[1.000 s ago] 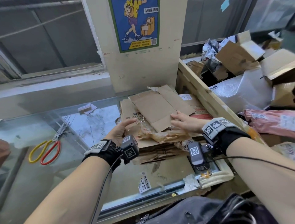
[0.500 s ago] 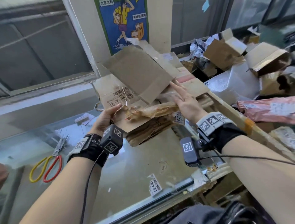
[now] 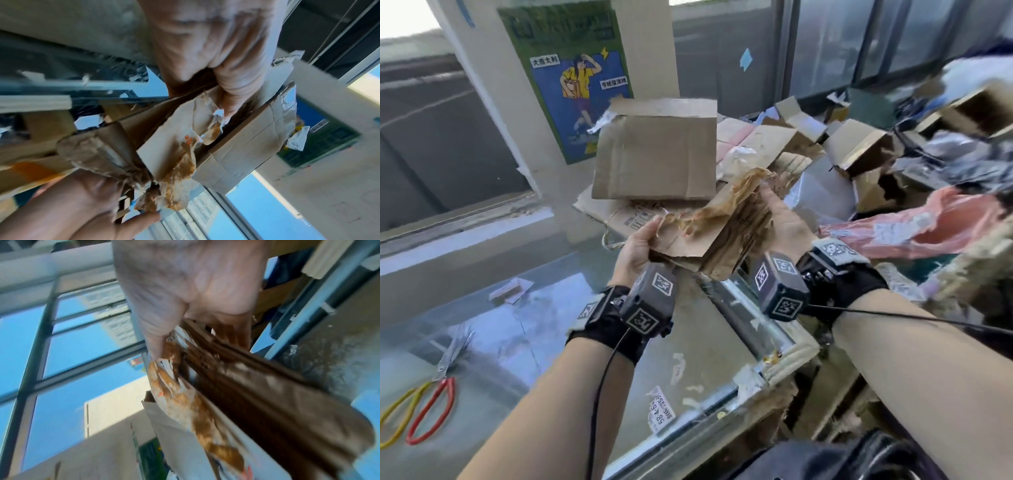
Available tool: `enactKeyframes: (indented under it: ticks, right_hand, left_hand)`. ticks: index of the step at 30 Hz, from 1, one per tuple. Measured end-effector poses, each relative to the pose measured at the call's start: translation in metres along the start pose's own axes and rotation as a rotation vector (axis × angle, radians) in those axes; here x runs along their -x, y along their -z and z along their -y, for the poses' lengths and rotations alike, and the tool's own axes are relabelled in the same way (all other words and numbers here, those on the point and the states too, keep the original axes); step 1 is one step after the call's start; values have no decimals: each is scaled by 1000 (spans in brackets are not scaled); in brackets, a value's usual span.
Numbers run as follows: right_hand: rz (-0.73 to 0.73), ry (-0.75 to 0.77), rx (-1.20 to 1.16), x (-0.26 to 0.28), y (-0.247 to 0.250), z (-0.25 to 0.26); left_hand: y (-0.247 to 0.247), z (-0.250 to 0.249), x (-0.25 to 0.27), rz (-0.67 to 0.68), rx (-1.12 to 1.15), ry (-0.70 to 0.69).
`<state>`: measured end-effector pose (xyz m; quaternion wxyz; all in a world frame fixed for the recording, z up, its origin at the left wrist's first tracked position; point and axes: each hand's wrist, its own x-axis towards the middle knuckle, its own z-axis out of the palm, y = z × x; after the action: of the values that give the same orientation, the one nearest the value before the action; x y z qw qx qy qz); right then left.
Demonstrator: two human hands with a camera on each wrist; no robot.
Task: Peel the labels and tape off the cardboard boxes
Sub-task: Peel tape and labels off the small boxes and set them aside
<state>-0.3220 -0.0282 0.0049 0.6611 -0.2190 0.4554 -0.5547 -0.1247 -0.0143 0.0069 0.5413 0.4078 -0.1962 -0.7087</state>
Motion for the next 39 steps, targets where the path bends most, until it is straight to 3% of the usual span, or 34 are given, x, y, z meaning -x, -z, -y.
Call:
enactKeyframes:
  ticks: [3, 6, 10, 14, 21, 26, 30, 39]
  right_hand:
    - [-17, 46, -90, 10, 20, 4]
    - [-164, 72, -165, 14, 49, 12]
    - [-347, 216, -173, -4, 113, 27]
    - [-381, 121, -84, 57, 141, 54]
    - [-416, 81, -152, 82, 233, 72]
    - [-480, 120, -247, 103, 273, 68]
    - [-579, 201, -224, 125, 294, 61]
    - [-636, 158, -267, 179, 297, 35]
  left_hand:
    - [-25, 34, -6, -2, 46, -14]
    - [-54, 61, -10, 35, 102, 40]
    - [-94, 99, -9, 107, 89, 109]
    - [-131, 136, -1, 231, 57, 177]
    - [-171, 181, 7, 507, 97, 339]
    - [-179, 201, -1, 532, 152, 360]
    - [-187, 213, -16, 483, -44, 374]
    - [-185, 245, -19, 537, -291, 502]
